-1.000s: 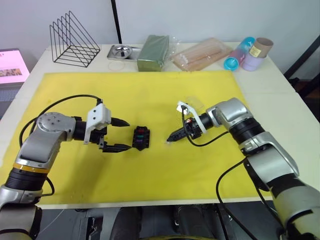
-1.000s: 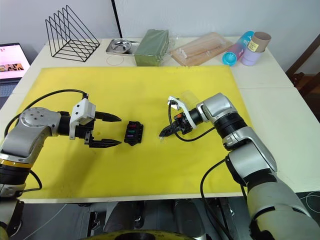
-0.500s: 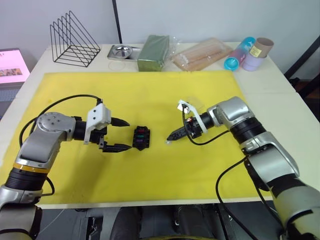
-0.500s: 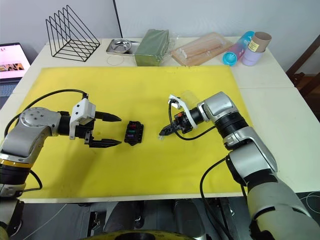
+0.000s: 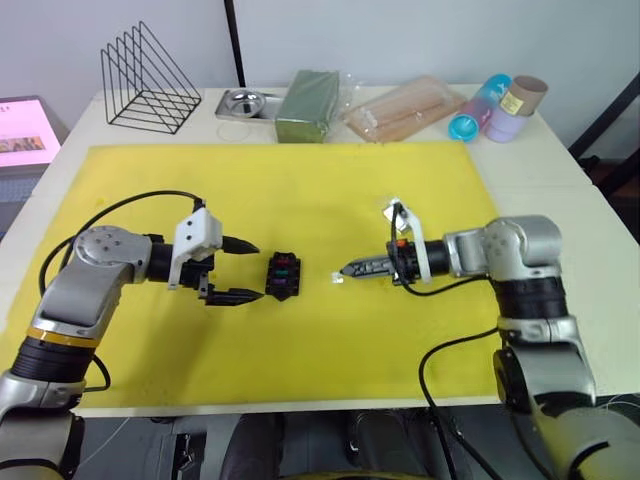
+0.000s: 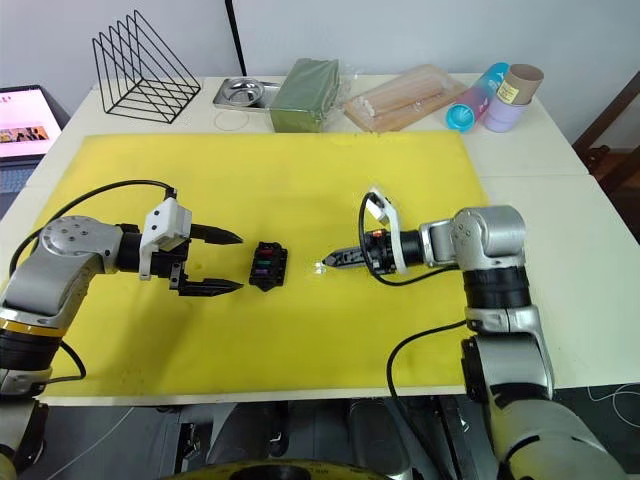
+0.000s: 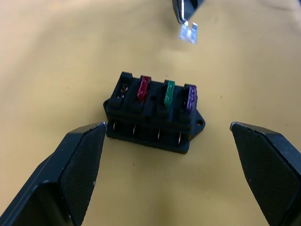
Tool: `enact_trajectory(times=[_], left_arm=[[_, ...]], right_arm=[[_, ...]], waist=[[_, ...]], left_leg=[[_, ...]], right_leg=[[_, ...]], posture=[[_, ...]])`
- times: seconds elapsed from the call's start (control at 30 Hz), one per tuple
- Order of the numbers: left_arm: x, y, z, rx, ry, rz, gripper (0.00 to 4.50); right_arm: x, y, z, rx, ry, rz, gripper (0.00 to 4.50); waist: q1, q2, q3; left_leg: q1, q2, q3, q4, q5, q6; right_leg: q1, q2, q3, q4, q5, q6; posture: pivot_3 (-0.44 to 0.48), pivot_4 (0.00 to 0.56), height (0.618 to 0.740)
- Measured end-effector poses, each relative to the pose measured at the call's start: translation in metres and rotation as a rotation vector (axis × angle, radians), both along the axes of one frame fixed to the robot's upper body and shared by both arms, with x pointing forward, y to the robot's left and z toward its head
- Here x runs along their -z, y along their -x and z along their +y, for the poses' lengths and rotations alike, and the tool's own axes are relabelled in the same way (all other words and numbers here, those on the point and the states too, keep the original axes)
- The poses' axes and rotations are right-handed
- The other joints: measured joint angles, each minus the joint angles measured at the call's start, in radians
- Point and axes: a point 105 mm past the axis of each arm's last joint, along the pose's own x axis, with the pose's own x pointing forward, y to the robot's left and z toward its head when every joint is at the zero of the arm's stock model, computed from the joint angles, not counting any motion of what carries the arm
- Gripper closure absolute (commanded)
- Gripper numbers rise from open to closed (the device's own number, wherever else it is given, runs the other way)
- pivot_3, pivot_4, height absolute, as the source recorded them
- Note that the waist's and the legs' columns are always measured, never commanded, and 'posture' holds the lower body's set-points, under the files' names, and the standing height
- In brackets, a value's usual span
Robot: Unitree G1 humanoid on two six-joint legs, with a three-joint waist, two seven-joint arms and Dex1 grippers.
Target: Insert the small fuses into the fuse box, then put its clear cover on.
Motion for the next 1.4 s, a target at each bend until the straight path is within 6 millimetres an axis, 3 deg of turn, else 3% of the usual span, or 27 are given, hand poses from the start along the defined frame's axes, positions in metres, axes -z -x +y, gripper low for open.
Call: enact_trajectory(times=[0.27,0.47,0.77,0.87,0.93,1.23,1.4], left_arm=[[-0.002,-0.004,-0.004,0.013,0.006,-0.003,0.0],[-0.001,-0.004,-0.005,0.018,0.002,0.003,0.0],[-0.001,-0.004,-0.005,0.017,0.002,0.003,0.0],[0.0,-0.004,-0.005,0.018,0.001,0.003,0.0],[-0.001,-0.004,-0.005,0.018,0.001,0.003,0.0],[-0.002,-0.003,-0.004,0.034,-0.001,0.013,0.0],[-0.003,-0.002,-0.005,0.049,0.004,0.02,0.0]], right_arm=[[0.017,0.004,-0.006,0.133,0.019,0.008,4.46],[0.018,0.014,-0.018,0.13,0.061,0.006,4.46],[-0.002,0.014,-0.021,0.071,0.094,-0.074,4.46],[-0.028,-0.004,-0.02,0.058,0.131,-0.207,3.89],[-0.038,-0.009,-0.017,0.034,0.142,-0.272,3.23],[-0.012,-0.013,-0.006,-0.213,0.28,-0.323,0.05],[-0.008,-0.017,0.003,-0.309,0.283,-0.327,0.01]], waist=[[0.002,0.0,0.0],[0.005,0.0,0.0],[-0.001,0.0,0.0],[-0.002,0.0,0.0],[0.0,0.0,0.0],[0.0,0.0,0.0],[0.0,0.0,0.0]], left_leg=[[0.0,0.0,0.001,0.0,0.0,0.0],[0.0,0.0,0.001,0.0,0.0,0.0],[0.0,0.0,0.001,0.0,0.0,0.0],[0.0,0.0,0.001,0.0,0.0,0.0],[0.0,0.0,0.001,0.0,0.0,0.0],[0.0,0.0,0.001,0.0,0.0,0.0],[0.0,0.0,0.001,0.0,0.0,0.0]], right_leg=[[0.001,0.0,0.0,0.0,0.0,0.0],[0.001,0.0,0.0,-0.001,0.0,0.0],[0.001,0.001,0.0,-0.001,0.0,0.0],[0.0,0.001,0.0,-0.001,0.0,0.0],[0.0,0.001,0.0,-0.001,0.0,0.0],[0.0,0.001,0.0,-0.001,0.0,0.0],[0.0,0.001,0.0,-0.001,0.0,0.0]], posture=[[0.0,0.15,0.74],[0.0,0.15,0.74],[0.0,0.15,0.74],[0.0,0.15,0.74],[0.0,0.15,0.74],[0.0,0.15,0.74],[0.0,0.15,0.74]])
